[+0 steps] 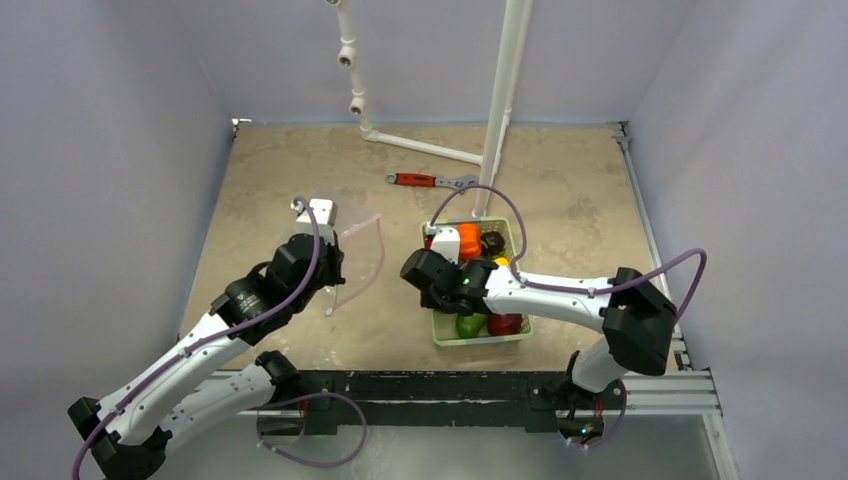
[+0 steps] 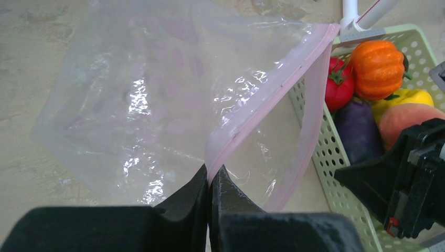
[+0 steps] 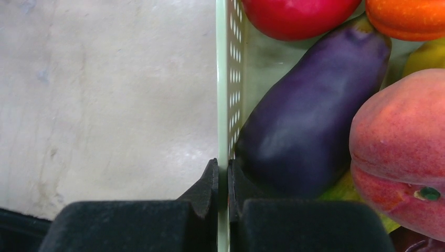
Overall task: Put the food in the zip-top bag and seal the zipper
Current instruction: Move the bin to the center of the board.
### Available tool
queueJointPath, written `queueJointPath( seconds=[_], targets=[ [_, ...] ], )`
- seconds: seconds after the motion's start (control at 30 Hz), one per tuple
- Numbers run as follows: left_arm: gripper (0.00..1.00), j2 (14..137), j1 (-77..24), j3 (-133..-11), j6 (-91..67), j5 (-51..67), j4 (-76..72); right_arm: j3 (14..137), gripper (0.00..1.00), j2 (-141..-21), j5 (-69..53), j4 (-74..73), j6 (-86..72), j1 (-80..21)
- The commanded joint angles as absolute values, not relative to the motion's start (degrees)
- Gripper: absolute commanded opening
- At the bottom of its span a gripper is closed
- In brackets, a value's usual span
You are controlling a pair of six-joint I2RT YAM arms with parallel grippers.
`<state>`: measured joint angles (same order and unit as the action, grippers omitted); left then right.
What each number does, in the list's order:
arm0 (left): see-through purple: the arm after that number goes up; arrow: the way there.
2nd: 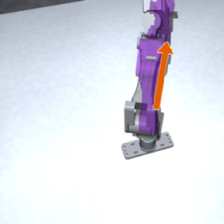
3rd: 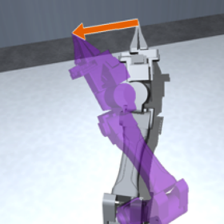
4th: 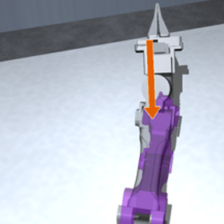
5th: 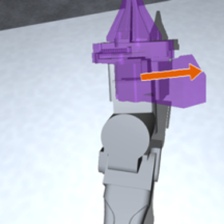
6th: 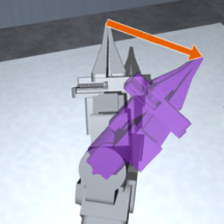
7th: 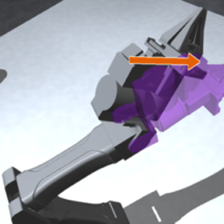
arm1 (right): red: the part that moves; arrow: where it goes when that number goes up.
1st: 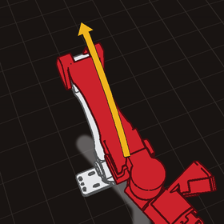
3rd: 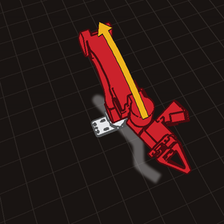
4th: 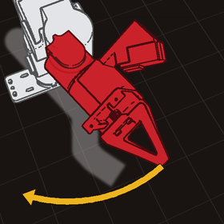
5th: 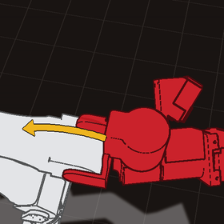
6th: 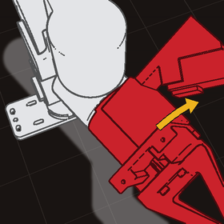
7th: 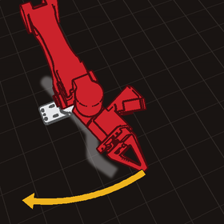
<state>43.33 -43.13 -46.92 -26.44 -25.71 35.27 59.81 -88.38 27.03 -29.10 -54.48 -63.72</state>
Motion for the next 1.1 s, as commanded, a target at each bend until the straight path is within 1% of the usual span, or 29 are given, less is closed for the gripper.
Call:
queueJointPath(
  seconds=[0.0,0.3,0.57,0.73,1.07],
  targets=[
    [0.0,42.01,-42.91,-47.09,-27.73,-30.28,35.61,64.53,0.0,-89.8,25.48,-26.18,-56.51,-65.89],
    [0.0,40.41,-42.94,-47.37,-29.4,-34.21,37.08,68.49,0.0,-92.95,22.53,-21.58,-53.23,-67.19],
    [0.0,39.99,-42.91,-47.49,-30.2,-36.08,37.7,73.6,0.0,-98.19,21.98,-20.75,-50.18,-67.15],
    [0.0,39.99,-42.98,-47.55,-30.24,-37.23,38.1,77.96,0.0,-102.54,24.83,-20.84,-46.5,-65.94],
    [0.0,40.99,-42.93,-47.65,-30.41,-37.44,38.23,75.95,0.0,-103.19,23.84,-14.31,-40.7,-60.82]
  ],
)
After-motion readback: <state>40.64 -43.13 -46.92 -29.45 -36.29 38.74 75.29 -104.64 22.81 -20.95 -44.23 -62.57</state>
